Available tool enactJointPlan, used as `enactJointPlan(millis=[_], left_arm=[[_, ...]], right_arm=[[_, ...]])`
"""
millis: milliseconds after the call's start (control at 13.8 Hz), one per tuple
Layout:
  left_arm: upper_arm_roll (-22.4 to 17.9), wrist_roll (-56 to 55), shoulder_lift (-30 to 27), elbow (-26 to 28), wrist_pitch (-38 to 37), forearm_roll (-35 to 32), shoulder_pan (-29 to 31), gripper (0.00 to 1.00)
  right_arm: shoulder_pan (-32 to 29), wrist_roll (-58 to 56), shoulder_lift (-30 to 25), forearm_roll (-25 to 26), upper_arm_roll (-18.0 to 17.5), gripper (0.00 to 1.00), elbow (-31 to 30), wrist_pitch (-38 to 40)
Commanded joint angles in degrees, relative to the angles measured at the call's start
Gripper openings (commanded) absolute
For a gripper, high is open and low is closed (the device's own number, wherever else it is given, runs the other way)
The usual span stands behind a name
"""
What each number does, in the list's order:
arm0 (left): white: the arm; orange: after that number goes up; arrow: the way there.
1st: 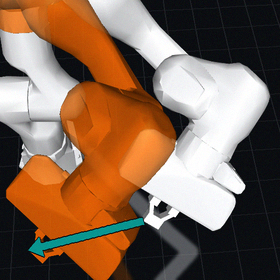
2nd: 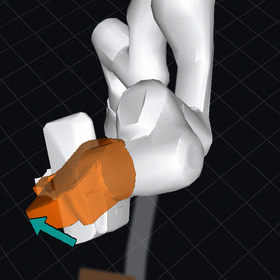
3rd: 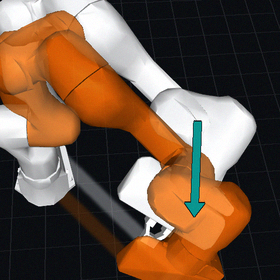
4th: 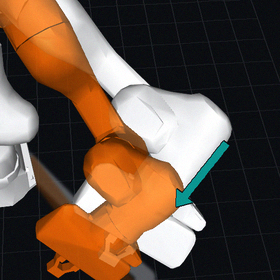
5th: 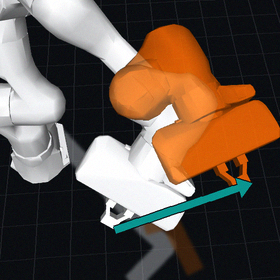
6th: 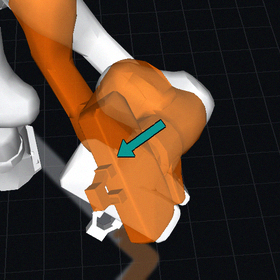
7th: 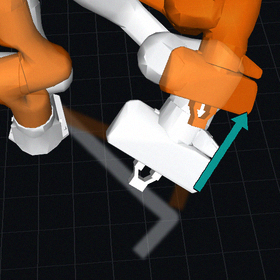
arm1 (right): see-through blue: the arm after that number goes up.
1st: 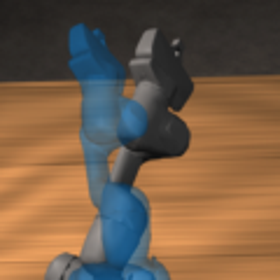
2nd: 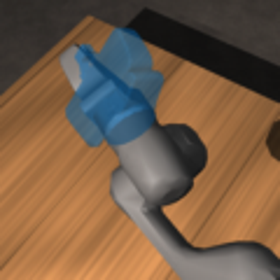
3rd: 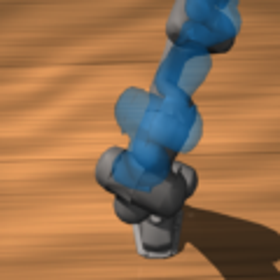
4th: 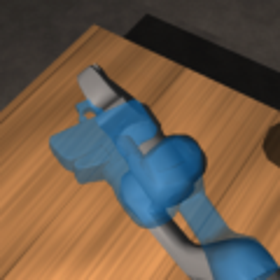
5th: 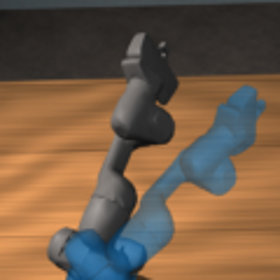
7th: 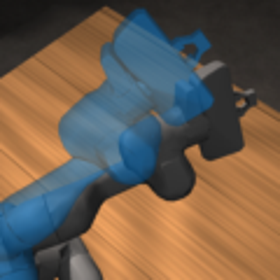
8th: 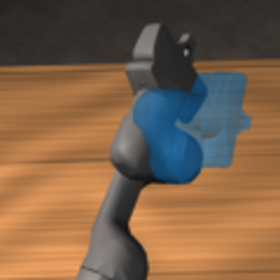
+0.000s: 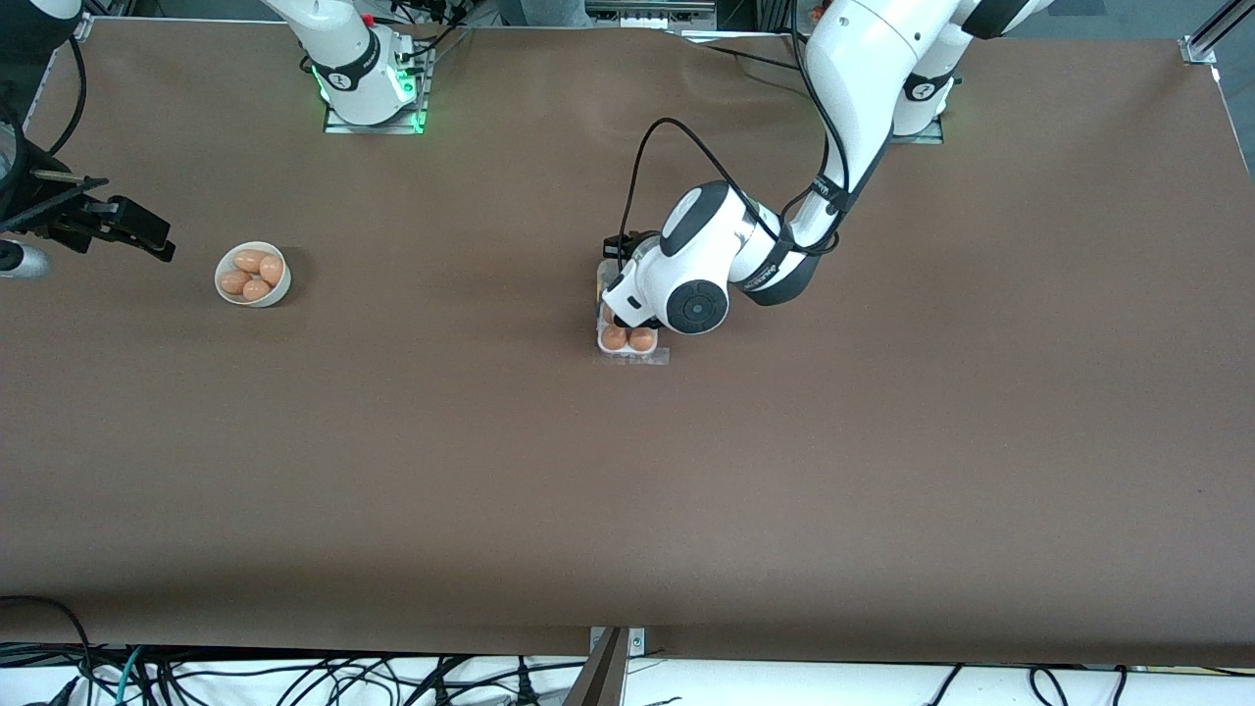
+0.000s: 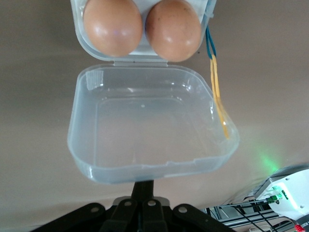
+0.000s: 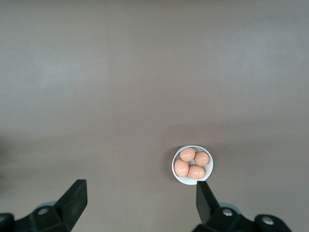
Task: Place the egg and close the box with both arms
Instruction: 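Push the carton lid shut with the left gripper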
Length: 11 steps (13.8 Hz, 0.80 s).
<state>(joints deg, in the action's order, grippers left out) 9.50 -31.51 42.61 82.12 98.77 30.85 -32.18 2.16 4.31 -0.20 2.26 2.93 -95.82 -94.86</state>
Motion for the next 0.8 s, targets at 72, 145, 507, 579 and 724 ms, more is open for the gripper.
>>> enactJointPlan(millis=[72,145,507,579,724], left_arm=[[-0.97,-0.92,0.98,-1.52,2.12,-0.97,-0.6,0.02],[-1.06,-0.92,1.33,-1.52,2.65,-0.97,-0.6,0.02],[-2.29,-1.27,1.42,-1.61,3.18,-0.97,-0.51,0.04],[-2.38,-1.27,1.42,-1.61,3.19,-0.97,-0.51,0.04],[-3.08,-1.54,1.25,-1.78,3.19,-0.97,-0.42,0.04]], right_arm=[[-0.93,-0.35,-0.51,0.02,-0.82,1.0,-0.42,-0.15],[-0.93,-0.35,-0.51,0.02,-0.82,1.0,-0.42,-0.24],[-0.93,-0.35,-0.51,0.02,-0.82,1.0,-0.42,-0.15],[-0.93,-0.35,-0.51,0.02,-0.82,1.0,-0.42,-0.15],[-0.93,-0.35,-0.51,0.11,-0.82,1.0,-0.42,-0.15]])
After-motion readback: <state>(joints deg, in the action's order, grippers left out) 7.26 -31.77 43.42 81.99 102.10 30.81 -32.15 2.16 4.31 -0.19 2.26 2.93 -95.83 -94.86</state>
